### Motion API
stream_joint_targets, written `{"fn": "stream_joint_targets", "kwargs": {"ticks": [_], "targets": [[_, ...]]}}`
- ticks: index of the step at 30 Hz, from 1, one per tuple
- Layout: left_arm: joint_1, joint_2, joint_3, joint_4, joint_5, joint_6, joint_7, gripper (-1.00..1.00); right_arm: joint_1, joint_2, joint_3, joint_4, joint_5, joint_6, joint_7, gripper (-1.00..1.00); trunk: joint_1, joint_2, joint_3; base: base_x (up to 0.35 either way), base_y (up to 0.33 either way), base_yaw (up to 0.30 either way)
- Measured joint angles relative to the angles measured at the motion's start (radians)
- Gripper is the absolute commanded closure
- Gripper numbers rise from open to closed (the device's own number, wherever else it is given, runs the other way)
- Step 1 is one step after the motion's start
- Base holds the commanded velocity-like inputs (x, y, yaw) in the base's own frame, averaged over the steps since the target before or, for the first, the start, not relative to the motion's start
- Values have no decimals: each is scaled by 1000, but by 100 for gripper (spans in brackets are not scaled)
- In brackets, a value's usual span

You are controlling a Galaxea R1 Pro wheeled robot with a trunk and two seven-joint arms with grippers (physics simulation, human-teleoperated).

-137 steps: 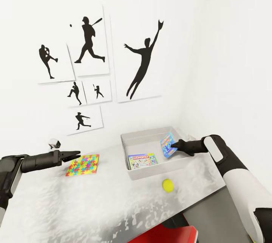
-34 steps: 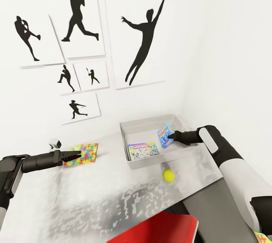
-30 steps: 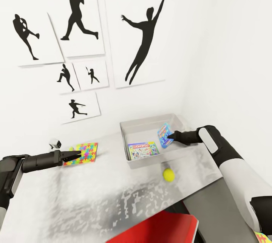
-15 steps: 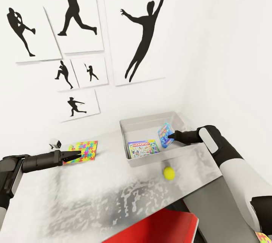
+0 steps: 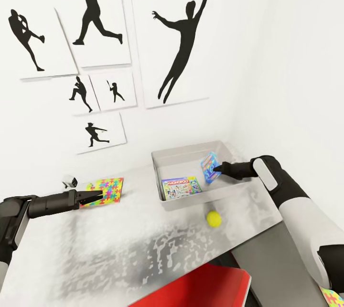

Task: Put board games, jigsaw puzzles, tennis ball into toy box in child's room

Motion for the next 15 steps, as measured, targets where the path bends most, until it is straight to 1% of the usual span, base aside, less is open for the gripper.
{"fn": "stream_joint_targets", "kwargs": {"ticks": [15], "targets": [[0, 0, 1, 0, 0, 0, 0, -100, -14, -2, 0, 3, 0, 1, 6, 100, 0, 0, 0, 0, 0, 0]]}}
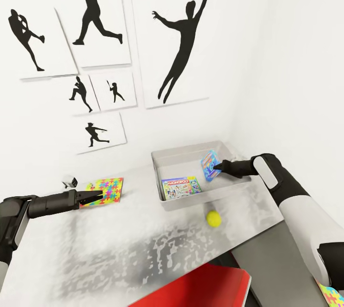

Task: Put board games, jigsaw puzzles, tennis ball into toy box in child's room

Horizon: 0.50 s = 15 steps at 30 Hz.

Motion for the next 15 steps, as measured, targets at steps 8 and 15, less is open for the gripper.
{"fn": "stream_joint_targets", "kwargs": {"ticks": [8, 15], "targets": [[0, 0, 0, 0, 0, 0, 0, -100, -11, -3, 0, 5, -4, 2, 28, 100, 0, 0, 0, 0, 0, 0], [0, 0, 0, 0, 0, 0, 0, -100, -21, -5, 0, 8, 0, 2, 67, 100, 0, 0, 0, 0, 0, 0]]}}
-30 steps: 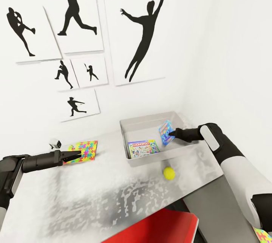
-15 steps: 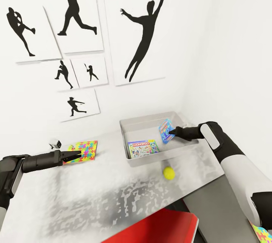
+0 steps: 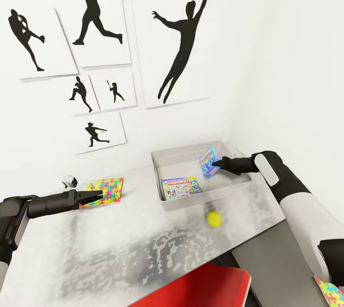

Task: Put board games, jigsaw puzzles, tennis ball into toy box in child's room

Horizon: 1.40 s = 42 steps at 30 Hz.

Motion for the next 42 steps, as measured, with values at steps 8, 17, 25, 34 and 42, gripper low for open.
{"fn": "stream_joint_targets", "kwargs": {"ticks": [8, 17, 25, 34, 42], "targets": [[0, 0, 0, 0, 0, -1, 0, -100, -1, 1, 1, 0, 1, 0, 2, 100, 0, 0, 0, 0, 0, 0], [0, 0, 0, 0, 0, 0, 0, -100, -1, 1, 1, 0, 0, 0, 2, -100, 0, 0, 0, 0, 0, 0], [0, 0, 0, 0, 0, 0, 0, -100, -1, -1, 2, 0, 1, 0, 2, -100, 0, 0, 0, 0, 0, 0], [0, 0, 0, 0, 0, 0, 0, -100, -1, -1, 1, -2, 15, 0, 2, -100, 0, 0, 0, 0, 0, 0], [0, 0, 0, 0, 0, 0, 0, -100, 3, -6, -7, -109, 12, 20, 24, -100, 0, 0, 0, 0, 0, 0]]}}
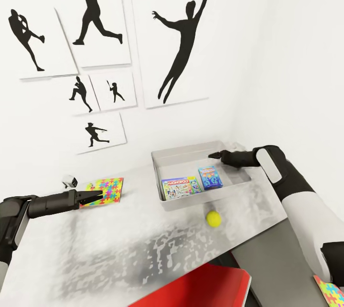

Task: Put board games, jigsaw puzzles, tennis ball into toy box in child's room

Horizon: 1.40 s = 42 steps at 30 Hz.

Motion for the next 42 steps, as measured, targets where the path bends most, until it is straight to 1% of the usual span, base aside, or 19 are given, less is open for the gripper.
{"fn": "stream_joint_targets", "kwargs": {"ticks": [2, 3, 8, 10, 12, 15, 17, 20, 22, 23, 24, 25, 26, 28, 29, 32, 36, 38, 42], "targets": [[0, 0, 0, 0, 0, 0, 0, -100, 3, 0, -1, -50, -2, 18, 3, -100, 0, 0, 0, 0, 0, 0], [0, 0, 0, 0, 0, 0, 0, -100, 10, 0, -4, -131, -10, 48, 5, -100, 0, 0, 0, 0, 0, 0], [0, 0, 0, 0, 0, 0, 0, -100, 42, -1, -7, -313, -13, 60, 7, -100, 0, 0, 0, 0, 0, 0], [0, 0, 0, 0, 0, 0, 0, -100, 54, 0, -7, -353, -12, 60, 7, -100, 0, 0, 0, 0, 0, 0], [0, 0, 0, 0, 0, 0, 0, -100, 83, -1, -10, -410, -16, 60, 7, -100, 0, 0, 0, 0, 0, 0], [0, 1, 0, 0, 0, 0, 0, -100, 114, -1, -26, -448, -21, 60, 8, -100, 0, 0, 0, 0, 0, 0], [0, 0, 0, 0, 0, 0, 0, -100, 142, -4, -48, -471, -24, 60, 8, -100, 0, 0, 0, 0, 0, 0], [0, 1, 0, 0, 0, 0, 0, -100, 195, -19, -87, -511, -26, 59, 9, -100, 0, 0, 0, 0, 0, 0], [0, 1, 0, 0, 0, 0, 0, -100, 269, -34, -144, -568, -43, 59, 26, -100, 0, 0, 0, 0, 0, 0], [0, 1, 0, 0, 0, 0, 0, -100, 292, -36, -161, -583, -53, 58, 36, -100, 0, 0, 0, 0, 0, 0], [0, 2, 0, 0, 0, 0, 0, -100, 333, -40, -193, -606, -77, 58, 57, -100, 0, 0, 0, 0, 0, 0], [0, 2, 0, 0, 0, 0, 0, -100, 355, -41, -211, -616, -90, 58, 70, -100, 0, 0, 0, 0, 0, 0], [0, 1, 0, 0, 0, 0, 0, -100, 394, -43, -243, -633, -109, 58, 97, -100, 0, 0, 0, 0, 0, 0], [0, 1, 0, 0, 0, 0, 0, -100, 431, -44, -275, -647, -124, 58, 127, -100, 0, 0, 0, 0, 0, 0], [0, 1, 0, 0, 0, 0, 0, -100, 462, -44, -303, -657, -131, 58, 154, -100, 0, 0, 0, 0, 0, 0], [0, 1, 0, 0, 0, 0, 0, -100, 516, -41, -350, -670, -139, 58, 211, -100, 0, 0, 0, 0, 0, 0], [0, 1, -1, 0, 0, 0, 0, -100, 578, -34, -398, -678, -143, 49, 287, -100, 0, 0, 2, 0, 0, 0], [0, 1, -1, 0, 0, 0, 0, -100, 594, -32, -407, -679, -143, 29, 310, -100, 0, 0, 4, 0, 0, 0], [0, 1, -1, 0, 0, 0, 0, -100, 649, -30, -417, -680, -141, -56, 372, -100, 0, 0, 10, 0, 0, 0]]}}
